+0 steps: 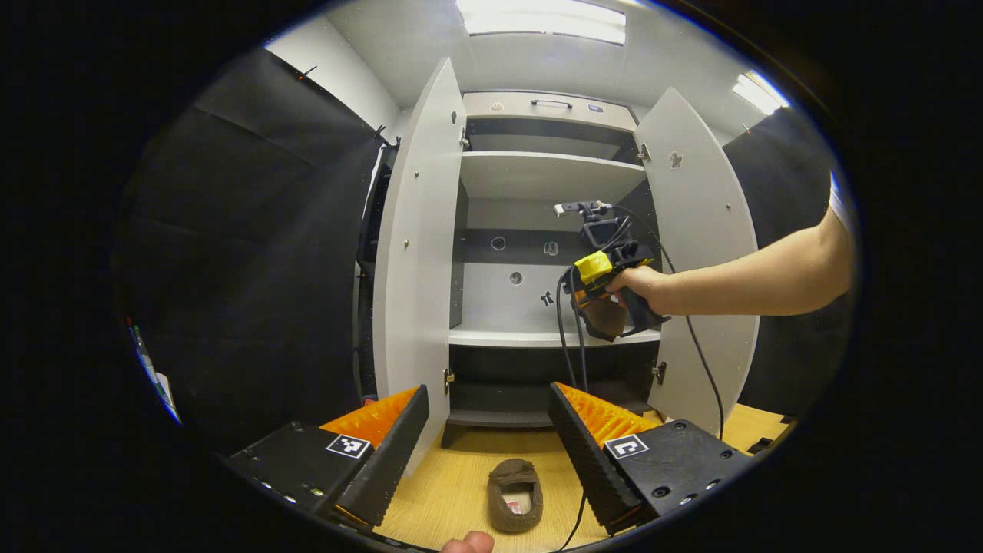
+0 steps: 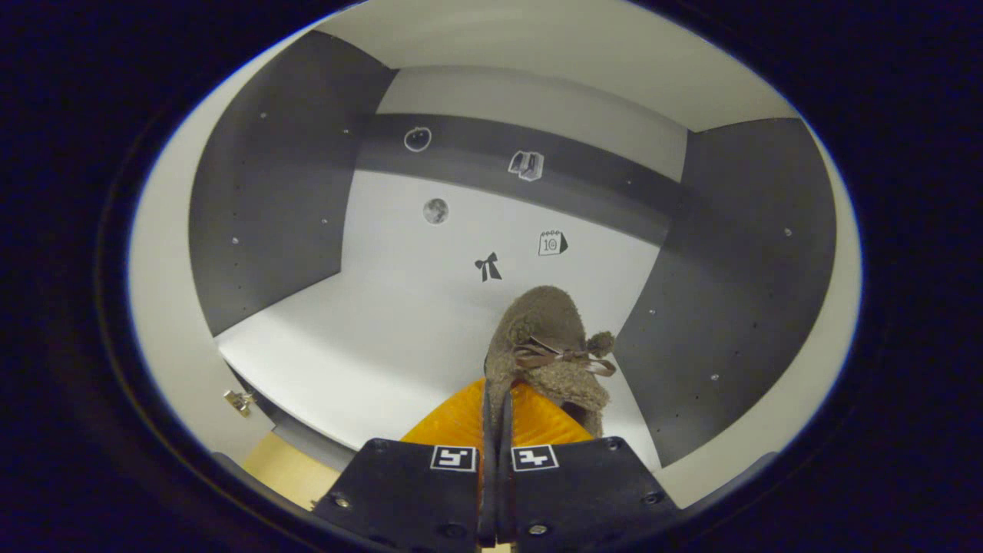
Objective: Grab one shoe with the right hand and put it into the shoe cabinet, grab the other shoe with the left hand and put it into the shoe cabinet; then close the right door with the right hand and the left door with the left hand.
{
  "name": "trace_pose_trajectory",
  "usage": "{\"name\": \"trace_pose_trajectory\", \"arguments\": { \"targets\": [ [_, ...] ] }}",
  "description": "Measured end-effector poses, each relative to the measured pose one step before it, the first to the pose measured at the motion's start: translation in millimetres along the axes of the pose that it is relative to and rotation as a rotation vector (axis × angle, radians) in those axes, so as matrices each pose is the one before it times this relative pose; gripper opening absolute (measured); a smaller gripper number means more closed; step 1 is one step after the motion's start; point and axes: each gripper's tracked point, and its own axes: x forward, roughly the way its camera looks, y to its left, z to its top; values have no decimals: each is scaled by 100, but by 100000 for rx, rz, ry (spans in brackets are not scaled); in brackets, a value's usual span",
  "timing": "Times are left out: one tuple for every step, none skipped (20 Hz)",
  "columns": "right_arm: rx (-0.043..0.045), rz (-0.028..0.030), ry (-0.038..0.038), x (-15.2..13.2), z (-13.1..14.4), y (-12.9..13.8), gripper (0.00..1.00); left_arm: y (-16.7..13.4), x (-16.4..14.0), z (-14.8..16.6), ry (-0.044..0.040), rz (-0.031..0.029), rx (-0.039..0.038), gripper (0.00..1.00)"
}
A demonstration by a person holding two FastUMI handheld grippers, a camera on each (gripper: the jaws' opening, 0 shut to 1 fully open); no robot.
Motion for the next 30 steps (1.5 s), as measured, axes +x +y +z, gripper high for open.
{"name": "trace_pose_trajectory", "arguments": {
  "targets": [
    [620,-1158,2262,1356,-63,-50,4,310,-60,-58,-9,838,442,95],
    [1036,-458,1631,751,-141,109,4,298,-28,15,105,864,282,95],
    [671,93,1245,463,-238,311,2,340,-33,-58,291,980,102,95],
    [7,-422,79,293,-64,-59,4,349,-38,-80,265,880,59,95],
    [403,-377,-427,161,45,4,4,283,-97,-56,173,722,71,95],
    [350,-603,-1152,117,225,-49,5,352,8,-53,41,902,163,95],
    [-386,-311,-510,133,21,-8,6,315,-56,-25,133,877,194,95],
    [-319,-239,183,58,-23,-90,11,259,46,-104,179,726,213,95],
    [11,443,34,-67,58,214,13,246,37,-157,239,719,320,95],
    [5,538,-143,-158,-14,90,27,274,47,-137,446,714,116,95],
    [183,951,-640,-299,222,186,20,158,93,-28,387,445,-320,95],
    [401,430,-586,-412,172,50,36,41,22,-27,88,150,-637,95],
    [309,1070,-8,-719,-56,-36,29,-86,121,-38,-16,-279,-630,95],
    [321,1316,-135,-620,46,70,29,-107,45,-33,-24,-399,-465,95],
    [819,845,-1332,-770,270,-201,29,-190,7,-14,16,-681,-307,95],
    [782,520,-2327,-969,501,-305,29,-33,37,-128,-145,-589,-77,95],
    [665,623,-2886,-1074,511,-329,37,-136,67,6,-323,-588,69,95],
    [443,1355,-3546,-1478,671,-171,33,-190,-25,144,-524,-689,6,95],
    [-35,1907,-3016,-1304,558,3,34,-334,-29,216,-534,-948,-136,95],
    [-73,1977,-3374,-1593,595,109,39,-556,104,210,-217,-1353,-194,95],
    [-3,2027,-3178,-1692,478,160,39,-440,37,54,-160,-691,-125,95],
    [-262,1970,-3372,-1706,567,301,47,-272,-14,-43,-54,-719,-151,95],
    [-340,1131,-3548,-1905,471,116,40,-200,-35,-68,117,-757,-196,95],
    [110,1178,-3073,-1866,366,227,48,-223,-62,-2,129,-684,-322,95],
    [483,1076,-2795,-1485,270,430,49,-213,-2,-158,92,-736,-420,95],
    [1868,198,-4386,-1916,362,339,44,-170,-17,-82,318,-523,-550,95],
    [2163,-114,-3906,-1669,124,395,44,-243,-7,-55,393,-822,-596,95],
    [1217,-155,-3148,-1692,-211,309,48,-183,-10,-100,545,-595,-258,95],
    [108,-618,-2714,-1584,-331,223,53,-171,-96,-145,686,-783,-187,95],
    [-280,-1063,-2537,-1534,-406,89,55,-235,-133,-124,849,-872,-618,95]
  ]
}}
